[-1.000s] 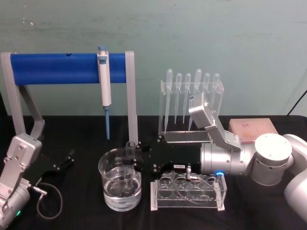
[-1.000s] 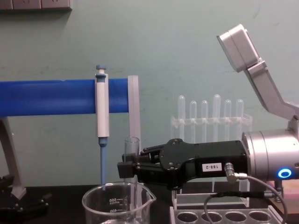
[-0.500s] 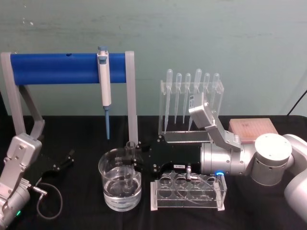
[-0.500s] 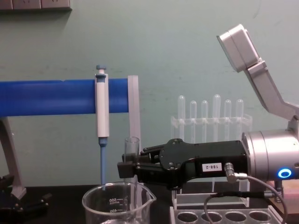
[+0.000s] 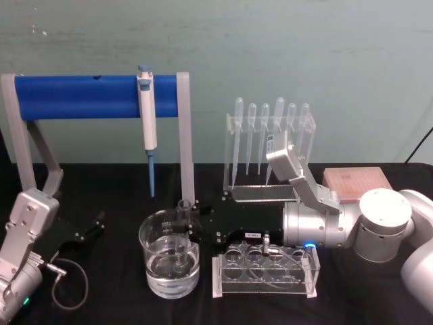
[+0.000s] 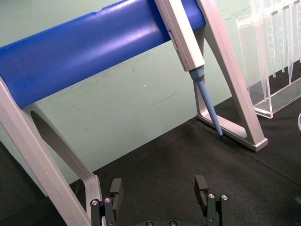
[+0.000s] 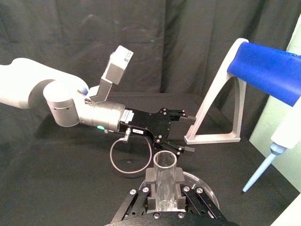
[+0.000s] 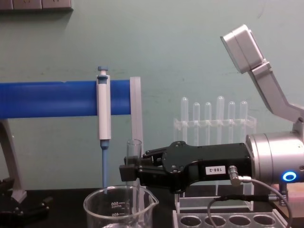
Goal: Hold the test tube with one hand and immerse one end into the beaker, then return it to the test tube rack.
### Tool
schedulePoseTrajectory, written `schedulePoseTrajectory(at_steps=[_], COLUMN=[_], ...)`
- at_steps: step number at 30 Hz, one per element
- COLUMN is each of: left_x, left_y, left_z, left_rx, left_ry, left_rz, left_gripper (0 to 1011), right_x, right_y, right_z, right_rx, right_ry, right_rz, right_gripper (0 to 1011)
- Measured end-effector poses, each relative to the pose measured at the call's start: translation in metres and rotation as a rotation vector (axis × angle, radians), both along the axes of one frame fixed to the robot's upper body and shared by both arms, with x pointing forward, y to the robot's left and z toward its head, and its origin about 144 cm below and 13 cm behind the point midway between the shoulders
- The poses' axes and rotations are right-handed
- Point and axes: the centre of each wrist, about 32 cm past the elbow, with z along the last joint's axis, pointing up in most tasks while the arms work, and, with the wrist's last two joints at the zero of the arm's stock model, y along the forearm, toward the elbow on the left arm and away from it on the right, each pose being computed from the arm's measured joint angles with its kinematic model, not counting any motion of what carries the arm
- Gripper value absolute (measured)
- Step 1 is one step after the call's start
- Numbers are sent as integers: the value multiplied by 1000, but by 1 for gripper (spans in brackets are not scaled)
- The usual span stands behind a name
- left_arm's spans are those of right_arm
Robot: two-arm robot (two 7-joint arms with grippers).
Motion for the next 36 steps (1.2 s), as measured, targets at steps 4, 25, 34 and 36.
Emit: schedulePoseTrajectory(at_steps=[4,25,34,36], left_x=[0,0,0,0], left_y=[0,0,0,0], left_z=[0,0,0,0], left_rx=[0,0,0,0], left_ry=[0,0,0,0], left_rz=[0,0,0,0], left_gripper=[1000,1000,1000,1000], right_x=[0,0,5,6], right_y=[0,0,1,2], right_z=[0,1,10,14], right_rx=[0,2,27,33], right_ry=[0,0,-3,-4], right_rz=[0,-2,-12,-10], right_gripper=[225,225,225,225])
